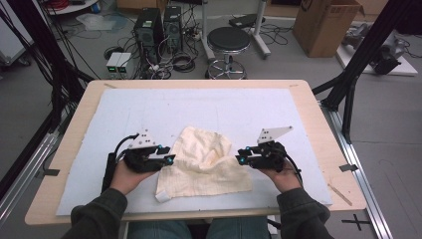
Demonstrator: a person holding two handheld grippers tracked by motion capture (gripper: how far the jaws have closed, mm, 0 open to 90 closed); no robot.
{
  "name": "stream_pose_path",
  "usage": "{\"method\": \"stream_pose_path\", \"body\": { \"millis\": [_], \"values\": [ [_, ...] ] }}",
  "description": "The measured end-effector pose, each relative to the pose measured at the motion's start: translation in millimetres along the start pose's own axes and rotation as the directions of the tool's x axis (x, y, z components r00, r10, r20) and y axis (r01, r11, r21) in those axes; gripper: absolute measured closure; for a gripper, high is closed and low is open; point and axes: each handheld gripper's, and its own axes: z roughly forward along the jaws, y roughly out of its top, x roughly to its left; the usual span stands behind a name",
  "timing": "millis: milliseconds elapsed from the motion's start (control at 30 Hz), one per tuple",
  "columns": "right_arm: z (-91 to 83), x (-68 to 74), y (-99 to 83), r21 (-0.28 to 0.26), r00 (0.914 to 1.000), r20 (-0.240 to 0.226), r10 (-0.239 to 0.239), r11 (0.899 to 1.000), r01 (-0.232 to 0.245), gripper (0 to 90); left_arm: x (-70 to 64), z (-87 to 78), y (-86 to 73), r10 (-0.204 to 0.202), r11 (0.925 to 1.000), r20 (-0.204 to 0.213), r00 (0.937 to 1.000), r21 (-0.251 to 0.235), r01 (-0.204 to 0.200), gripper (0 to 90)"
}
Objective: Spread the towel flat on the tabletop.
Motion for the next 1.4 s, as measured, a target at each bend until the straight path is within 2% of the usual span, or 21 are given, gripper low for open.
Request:
{"method": "stream_pose_path", "body": {
  "millis": [133, 167, 233, 267, 300, 367, 433, 500, 633, 700, 867, 967, 1033, 1100, 1167, 1233, 1400],
  "values": [
    [15.4, -8.3, 0.0, 0.017, 0.9976, -0.070, 0.001, 1.000, 0.000, 55.2, 11.5, 29.7, 7.0, -0.050, 0.9986, 0.014, 0.9986, 0.018, 0.050, 55.5],
    [19.3, -10.1, -1.5, 0.026, 0.9946, -0.104, 0.006, 1.000, -0.004, 52.9, 14.2, 36.6, 6.5, -0.056, 0.9977, 0.019, 0.9982, 0.040, 0.056, 55.0],
    [26.8, -12.7, -4.4, 0.068, 0.9928, -0.119, 0.016, 0.998, -0.008, 50.3, 17.7, 48.5, 2.3, -0.067, 0.9942, 0.013, 0.9977, 0.085, 0.066, 54.7],
    [31.1, -13.3, -6.9, 0.095, 0.9931, -0.116, 0.016, 0.995, -0.005, 50.7, 19.2, 52.4, -0.1, -0.067, 0.9912, 0.008, 0.9977, 0.115, 0.066, 54.6],
    [33.2, -13.9, -9.1, 0.103, 0.9925, -0.121, 0.017, 0.995, -0.004, 55.3, 20.1, 55.3, -2.2, -0.070, 0.9873, 0.008, 0.9975, 0.144, 0.068, 54.6],
    [35.0, -13.7, -13.2, 0.124, 0.9913, -0.131, 0.009, 0.992, 0.007, 71.6, 19.5, 58.1, -5.0, -0.057, 0.9817, 0.008, 0.9983, 0.182, 0.055, 58.9],
    [33.8, -11.6, -15.9, 0.144, 0.9905, -0.138, 0.000, 0.989, 0.020, 81.4, 17.4, 57.8, -4.6, -0.033, 0.9820, -0.003, 0.9994, 0.186, 0.033, 64.2],
    [29.5, -7.5, -17.4, 0.143, 0.9895, -0.144, -0.007, 0.989, 0.028, 82.9, 15.0, 58.1, -4.9, -0.019, 0.9811, -0.016, 0.9997, 0.192, 0.022, 72.6],
    [18.1, 4.8, -21.3, 0.140, 0.9904, -0.136, -0.025, 0.989, 0.044, 83.0, 12.2, 55.4, -5.1, 0.007, 0.9787, -0.014, 0.9999, 0.205, -0.004, 86.9],
    [10.2, 12.3, -24.7, 0.134, 0.9907, -0.129, -0.043, 0.989, 0.060, 83.0, 10.7, 53.1, -6.1, 0.016, 0.9777, -0.011, 0.9998, 0.209, -0.013, 88.3],
    [-4.1, 28.0, -31.0, 0.114, 0.9909, -0.126, -0.047, 0.992, 0.062, 82.8, 5.9, 40.4, -12.8, 0.021, 0.9770, -0.014, 0.9997, 0.212, -0.018, 89.0],
    [-3.5, 38.9, -32.6, 0.122, 0.9863, -0.155, -0.057, 0.990, 0.077, 82.3, 2.9, 29.4, -18.4, 0.035, 0.9751, -0.009, 0.9993, 0.219, -0.032, 89.0],
    [-0.2, 45.2, -32.0, 0.126, 0.9814, -0.179, -0.069, 0.988, 0.092, 80.3, 1.1, 20.0, -24.0, 0.036, 0.9774, -0.006, 0.9993, 0.209, -0.034, 89.0],
    [2.2, 48.8, -29.2, 0.130, 0.9782, -0.192, -0.081, 0.986, 0.107, 75.0, 0.5, 13.0, -29.2, 0.032, 0.9771, -0.002, 0.9995, 0.211, -0.031, 89.0],
    [2.7, 48.3, -24.6, 0.122, 0.9773, -0.199, -0.072, 0.988, 0.098, 68.4, 0.7, 8.2, -33.5, 0.026, 0.9771, -0.002, 0.9997, 0.211, -0.025, 89.0],
    [0.7, 43.7, -18.6, 0.094, 0.9817, -0.178, -0.068, 0.992, 0.086, 64.3, 1.3, 4.7, -34.8, 0.029, 0.9789, 0.000, 0.9996, 0.202, -0.028, 88.9],
    [-1.9, 20.0, -2.3, 0.016, 0.9897, -0.140, -0.030, 0.999, 0.032, 61.7, 2.4, 2.3, -35.0, 0.026, 0.9820, 0.002, 0.9996, 0.187, -0.026, 88.7]
  ]
}}
